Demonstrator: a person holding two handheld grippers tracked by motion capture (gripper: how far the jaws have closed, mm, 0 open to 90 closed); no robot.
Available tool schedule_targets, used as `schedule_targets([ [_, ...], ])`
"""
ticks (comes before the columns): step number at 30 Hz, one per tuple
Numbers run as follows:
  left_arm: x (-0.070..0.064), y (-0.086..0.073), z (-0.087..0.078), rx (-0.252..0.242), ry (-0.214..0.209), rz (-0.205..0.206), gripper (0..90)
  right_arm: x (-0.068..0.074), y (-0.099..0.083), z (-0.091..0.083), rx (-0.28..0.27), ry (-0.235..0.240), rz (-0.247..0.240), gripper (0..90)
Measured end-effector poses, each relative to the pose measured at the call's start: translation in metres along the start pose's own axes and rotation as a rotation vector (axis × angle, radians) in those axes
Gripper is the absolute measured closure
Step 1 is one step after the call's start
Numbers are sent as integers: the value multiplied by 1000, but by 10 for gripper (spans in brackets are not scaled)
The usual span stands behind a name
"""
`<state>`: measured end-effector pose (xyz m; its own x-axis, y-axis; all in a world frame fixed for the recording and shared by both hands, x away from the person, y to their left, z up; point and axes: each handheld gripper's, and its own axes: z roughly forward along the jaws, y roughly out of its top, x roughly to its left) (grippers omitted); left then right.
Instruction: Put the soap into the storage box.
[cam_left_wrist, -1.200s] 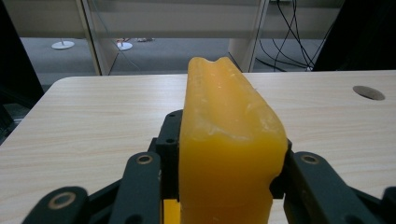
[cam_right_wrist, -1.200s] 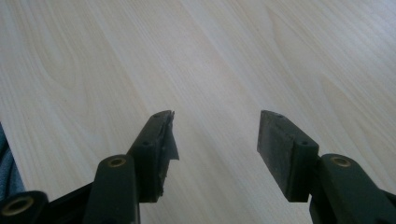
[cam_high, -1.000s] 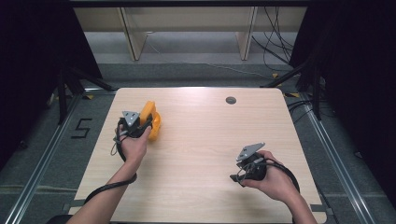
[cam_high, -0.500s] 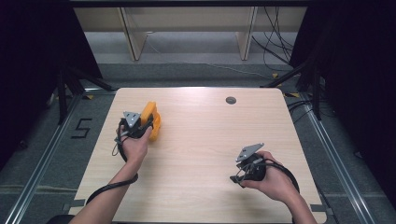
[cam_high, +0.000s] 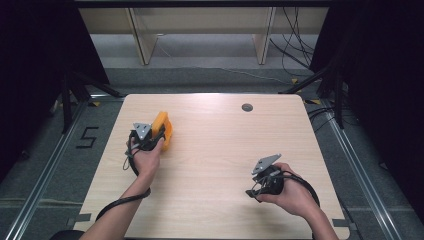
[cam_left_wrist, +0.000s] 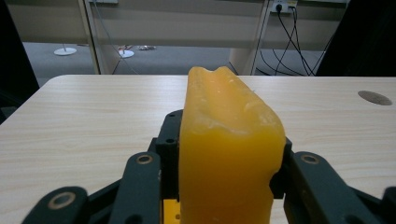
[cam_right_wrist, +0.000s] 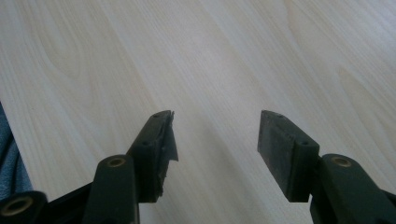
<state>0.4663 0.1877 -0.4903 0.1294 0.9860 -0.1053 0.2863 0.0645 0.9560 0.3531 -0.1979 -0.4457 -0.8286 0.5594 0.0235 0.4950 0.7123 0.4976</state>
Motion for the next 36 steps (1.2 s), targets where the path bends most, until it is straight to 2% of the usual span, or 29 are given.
schedule_targets([
  [2, 1, -3, 1, 0, 3, 0, 601, 1, 0, 0, 4, 6, 6, 458],
  [5, 2, -6, 2, 0, 8, 0, 601, 0, 0, 1, -1, 0, -10, 458],
  [10, 1, -6, 2, 9, 1, 44, 598, 0, 0, 2, 8, 9, -12, 456],
  [13, 1, -4, 0, 28, -6, 45, 580, 1, 0, 2, 12, 12, -15, 448],
  [14, 1, -2, 0, 35, -12, 43, 515, 3, -1, 3, 19, 18, -11, 445],
  [16, 1, 1, -2, 49, -23, 34, 458, 3, -1, 3, 21, 20, -8, 445],
  [17, 0, 4, -3, 64, -29, 37, 458, 3, -1, 3, 24, 19, -11, 444],
  [19, -3, 12, -5, 90, -44, 45, 380, 3, -1, 2, 22, 22, -11, 442],
  [20, -3, 12, -5, 90, -44, 45, 377, 1, -1, 2, 16, 20, -41, 441],
  [21, -3, 14, -6, 95, -39, 53, 377, 1, -1, 2, 16, 20, -41, 441],
  [22, -3, 20, -9, 104, -41, 55, 361, 3, -2, 1, 18, 16, -3, 440],
  [23, -3, 20, -9, 104, -41, 55, 353, 3, -2, 1, 18, 16, -3, 440],
  [24, -2, 22, -10, 114, -39, 60, 353, 2, -2, 0, 15, 17, -21, 439],
  [25, 3, 28, -16, 127, -49, 62, 349, 2, -3, 0, 20, 15, 0, 437],
  [28, 8, 31, -22, 156, -61, 81, 326, 1, -4, 0, 17, 15, -14, 435],
  [29, 12, 32, -25, 182, -83, 71, 329, 1, -5, 0, 26, 24, 2, 433],
  [30, 16, 33, -29, 199, -97, 54, 324, 1, -5, 2, 23, 15, -20, 432],
  [36, 42, 36, -55, 219, -181, 51, 328, 1, -5, 2, 24, 21, -14, 428],
])
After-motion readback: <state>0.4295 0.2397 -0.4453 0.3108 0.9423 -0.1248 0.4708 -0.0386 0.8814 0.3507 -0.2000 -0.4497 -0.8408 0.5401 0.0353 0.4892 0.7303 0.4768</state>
